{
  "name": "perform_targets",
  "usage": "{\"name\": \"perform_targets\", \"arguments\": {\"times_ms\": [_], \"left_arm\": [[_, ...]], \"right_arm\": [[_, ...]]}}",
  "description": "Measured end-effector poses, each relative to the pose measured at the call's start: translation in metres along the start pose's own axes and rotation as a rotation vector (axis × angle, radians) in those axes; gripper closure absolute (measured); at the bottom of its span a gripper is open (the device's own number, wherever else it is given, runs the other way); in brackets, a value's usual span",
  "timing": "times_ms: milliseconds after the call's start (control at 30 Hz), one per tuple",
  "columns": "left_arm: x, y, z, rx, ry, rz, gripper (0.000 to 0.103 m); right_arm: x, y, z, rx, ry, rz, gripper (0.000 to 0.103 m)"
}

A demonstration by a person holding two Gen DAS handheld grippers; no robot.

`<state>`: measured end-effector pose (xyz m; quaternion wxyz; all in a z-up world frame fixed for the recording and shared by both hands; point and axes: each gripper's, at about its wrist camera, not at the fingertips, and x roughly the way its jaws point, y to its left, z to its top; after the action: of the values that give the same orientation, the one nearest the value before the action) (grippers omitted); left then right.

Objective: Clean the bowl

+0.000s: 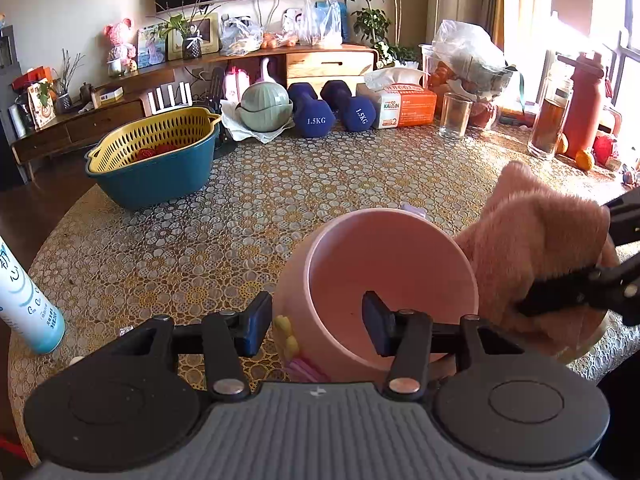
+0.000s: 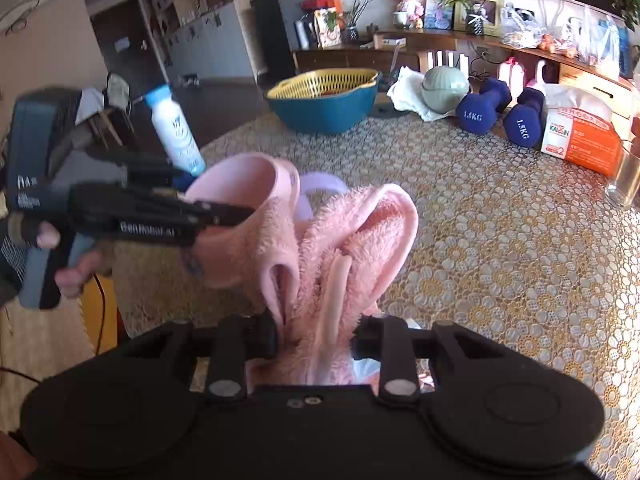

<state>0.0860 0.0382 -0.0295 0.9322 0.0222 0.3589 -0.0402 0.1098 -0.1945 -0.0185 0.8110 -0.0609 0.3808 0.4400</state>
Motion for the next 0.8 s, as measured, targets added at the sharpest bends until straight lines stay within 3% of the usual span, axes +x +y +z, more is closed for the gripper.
{"name": "perform_targets", "arguments": {"times_ms": [133,300,600,800], "left_arm": [[0.000,-0.005,0.000,0.012,-0.002,0.010,0.054],[-0.001,-0.005,0.000,0.012,0.004,0.013,0.054],[-0.001,-0.010,0.002,0.037,-0.004,0.038,0.054],[-0.001,-0.011,0.000,0.040,0.005,0.030,0.054]], "right_arm": [[-0.006,0.000,0.011,0.061,-0.060,0.041,0.074],[0.018,0.002,0.011,0.062,-0.037,0.033,0.073],[0.025,-0.014,0.000,0.146,-0.028,0.088,0.073],[0.033,0.000,-0.016,0.044,0.043,-0.001,0.074]]}}
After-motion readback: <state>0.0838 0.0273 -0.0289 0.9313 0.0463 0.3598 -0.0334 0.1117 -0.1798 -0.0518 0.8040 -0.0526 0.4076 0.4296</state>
